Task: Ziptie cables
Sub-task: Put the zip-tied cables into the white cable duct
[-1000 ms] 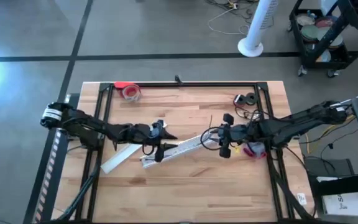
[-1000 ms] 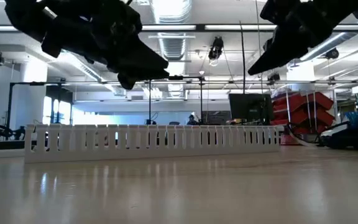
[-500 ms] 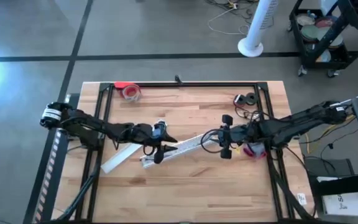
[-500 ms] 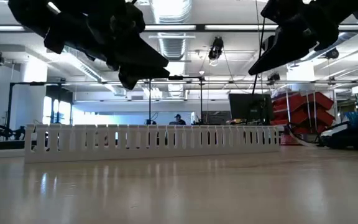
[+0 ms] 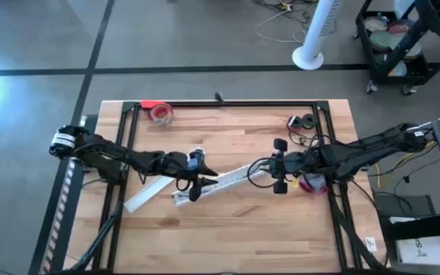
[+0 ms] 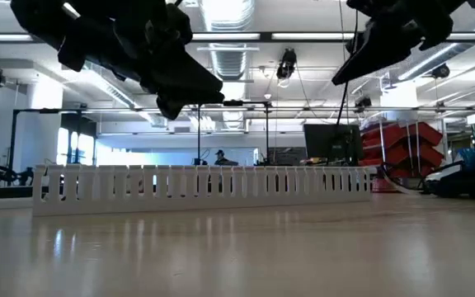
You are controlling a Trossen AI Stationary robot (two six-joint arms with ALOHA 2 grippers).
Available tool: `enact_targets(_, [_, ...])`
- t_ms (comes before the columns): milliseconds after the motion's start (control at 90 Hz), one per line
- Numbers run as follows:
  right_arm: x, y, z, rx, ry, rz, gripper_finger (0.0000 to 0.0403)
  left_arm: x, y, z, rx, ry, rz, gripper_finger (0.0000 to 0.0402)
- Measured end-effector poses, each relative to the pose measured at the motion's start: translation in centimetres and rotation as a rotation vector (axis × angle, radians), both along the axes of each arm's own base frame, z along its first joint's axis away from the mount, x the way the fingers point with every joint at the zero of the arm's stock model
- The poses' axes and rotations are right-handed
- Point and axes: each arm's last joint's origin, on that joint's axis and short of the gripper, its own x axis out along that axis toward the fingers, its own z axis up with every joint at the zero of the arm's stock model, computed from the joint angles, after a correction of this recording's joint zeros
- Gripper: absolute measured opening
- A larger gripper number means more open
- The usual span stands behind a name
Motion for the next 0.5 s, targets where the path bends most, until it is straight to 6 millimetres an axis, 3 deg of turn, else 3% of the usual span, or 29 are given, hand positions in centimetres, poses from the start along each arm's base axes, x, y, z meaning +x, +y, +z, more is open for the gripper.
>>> enact_targets(278, [-0.56, -0.07, -0.56, 0.009, 0.083, -0.008, 0.0026, -0.06, 0.00, -0.14, -0.007, 0.014, 0.002, 0.0100])
enact_targets(500, [-0.62, 0.01, -0.63, 0.030, 0.096, 0.016, 0.0069, -0.06, 0.00, -0.14, -0.007, 0.014, 0.002, 0.0111])
